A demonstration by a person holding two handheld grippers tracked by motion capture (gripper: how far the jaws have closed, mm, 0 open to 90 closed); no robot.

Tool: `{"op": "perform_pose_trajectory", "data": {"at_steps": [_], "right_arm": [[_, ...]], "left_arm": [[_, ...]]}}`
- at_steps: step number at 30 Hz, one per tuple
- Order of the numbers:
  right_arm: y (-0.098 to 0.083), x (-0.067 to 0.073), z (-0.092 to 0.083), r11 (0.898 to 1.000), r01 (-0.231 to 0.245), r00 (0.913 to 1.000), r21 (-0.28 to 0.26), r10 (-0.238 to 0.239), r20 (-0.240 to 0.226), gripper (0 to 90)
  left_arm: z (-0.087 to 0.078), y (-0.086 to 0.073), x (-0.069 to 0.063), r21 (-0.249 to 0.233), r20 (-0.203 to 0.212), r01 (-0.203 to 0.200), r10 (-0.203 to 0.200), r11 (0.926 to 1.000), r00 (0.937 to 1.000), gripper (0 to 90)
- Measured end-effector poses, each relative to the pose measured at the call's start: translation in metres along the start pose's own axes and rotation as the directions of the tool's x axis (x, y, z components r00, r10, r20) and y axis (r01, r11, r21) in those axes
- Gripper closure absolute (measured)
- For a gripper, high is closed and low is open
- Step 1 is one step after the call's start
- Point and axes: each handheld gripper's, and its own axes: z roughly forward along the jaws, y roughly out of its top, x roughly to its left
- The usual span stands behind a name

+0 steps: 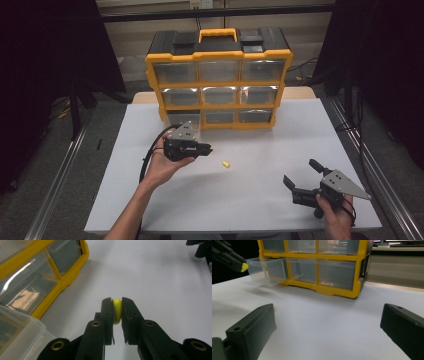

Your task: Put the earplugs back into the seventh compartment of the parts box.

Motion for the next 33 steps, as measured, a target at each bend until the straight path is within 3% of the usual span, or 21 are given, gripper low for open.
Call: {"op": "perform_pose_trajectory", "data": {"at_steps": [3,11,14,20,25,31,33], "right_arm": [[0.0,0.0,0.0,1.0,0.002,1.0,-0.001,-0.002,0.0,0.0],[0.0,0.0,0.0,1.0,0.006,1.0,-0.001,-0.006,-0.005,0.0],[0.0,0.0,0.0,1.0,0.005,1.0,-0.003,-0.005,0.002,0.0],[0.0,0.002,0.001,1.0,0.008,1.0,-0.001,-0.008,0.001,0.0],[0.0,0.001,0.001,1.0,0.008,1.0,0.001,-0.008,0.003,0.0],[0.0,0.001,0.001,1.0,0.009,1.0,0.0,-0.009,-0.001,0.0],[0.0,0.001,0.001,1.0,0.009,1.0,0.0,-0.009,-0.003,0.0]], "left_arm": [[-0.007,0.002,0.0,-0.023,-0.004,-0.003,0.002,0.9997,1.0,80.8],[-0.03,0.011,0.006,-0.021,-0.026,-0.026,0.026,0.9994,0.9993,80.4],[-0.04,0.01,0.013,0.001,-0.057,-0.029,0.029,0.9996,0.9979,80.4],[-0.057,0.019,0.023,-0.023,-0.104,-0.009,0.007,0.9997,0.9946,80.4],[-0.06,0.026,0.029,-0.002,-0.127,-0.015,0.015,0.9999,0.9918,80.5],[-0.06,0.027,0.042,-0.013,-0.12,0.018,-0.019,0.9998,0.9925,80.4],[-0.061,0.029,0.045,-0.004,-0.137,0.023,-0.023,0.9997,0.9903,80.4]]}}
